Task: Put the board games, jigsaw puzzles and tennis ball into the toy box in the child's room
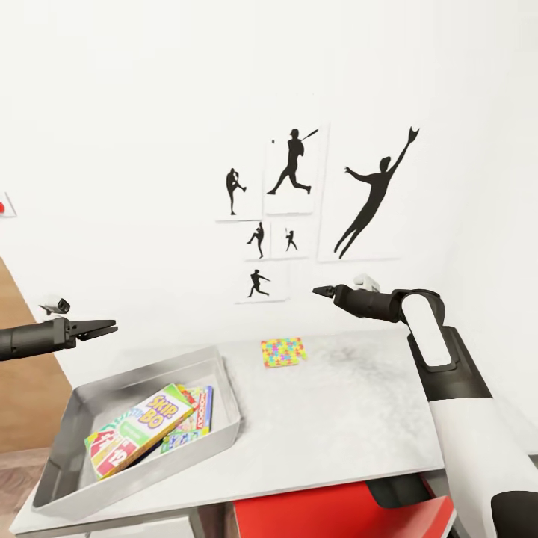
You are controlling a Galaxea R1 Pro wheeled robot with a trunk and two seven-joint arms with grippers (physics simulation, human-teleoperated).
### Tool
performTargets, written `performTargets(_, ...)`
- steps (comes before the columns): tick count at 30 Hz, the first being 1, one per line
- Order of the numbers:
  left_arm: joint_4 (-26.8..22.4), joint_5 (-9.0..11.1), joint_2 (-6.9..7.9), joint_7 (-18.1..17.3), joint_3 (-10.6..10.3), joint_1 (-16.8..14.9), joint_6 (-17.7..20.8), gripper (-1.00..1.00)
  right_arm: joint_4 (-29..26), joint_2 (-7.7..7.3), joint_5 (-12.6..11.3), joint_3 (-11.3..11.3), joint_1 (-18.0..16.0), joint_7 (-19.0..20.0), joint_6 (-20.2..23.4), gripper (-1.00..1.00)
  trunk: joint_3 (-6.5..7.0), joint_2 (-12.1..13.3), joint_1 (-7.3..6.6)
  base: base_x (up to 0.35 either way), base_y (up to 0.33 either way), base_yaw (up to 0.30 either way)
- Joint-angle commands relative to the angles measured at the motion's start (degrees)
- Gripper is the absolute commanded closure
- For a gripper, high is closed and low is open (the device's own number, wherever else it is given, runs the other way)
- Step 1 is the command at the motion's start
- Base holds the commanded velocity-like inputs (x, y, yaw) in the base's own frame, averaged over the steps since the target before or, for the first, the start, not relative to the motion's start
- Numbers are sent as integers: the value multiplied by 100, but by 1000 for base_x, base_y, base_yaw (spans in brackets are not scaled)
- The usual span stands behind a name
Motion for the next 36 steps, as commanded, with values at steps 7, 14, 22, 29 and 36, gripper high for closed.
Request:
performTargets(7,-1,-5,5,-24,5,-5,61,-100,3,-5,-60,9,-6,-62,9,-100,-14,-14,4,12,-20,0)
performTargets(14,-1,-5,4,-24,0,-5,61,-100,12,-5,-59,9,-6,-72,9,-100,-14,-14,4,84,30,0)
performTargets(22,-1,-5,1,-24,5,-5,59,-100,13,-5,-59,9,-6,-103,9,-100,-14,-14,4,32,15,0)
performTargets(29,-1,-5,4,-24,5,-5,63,-100,20,-5,-59,11,-6,-104,9,-100,-14,-14,4,8,8,0)
performTargets(36,-1,-5,3,-24,5,-5,60,-100,19,-5,-59,13,-6,-104,9,-100,-14,-14,4,76,70,0)
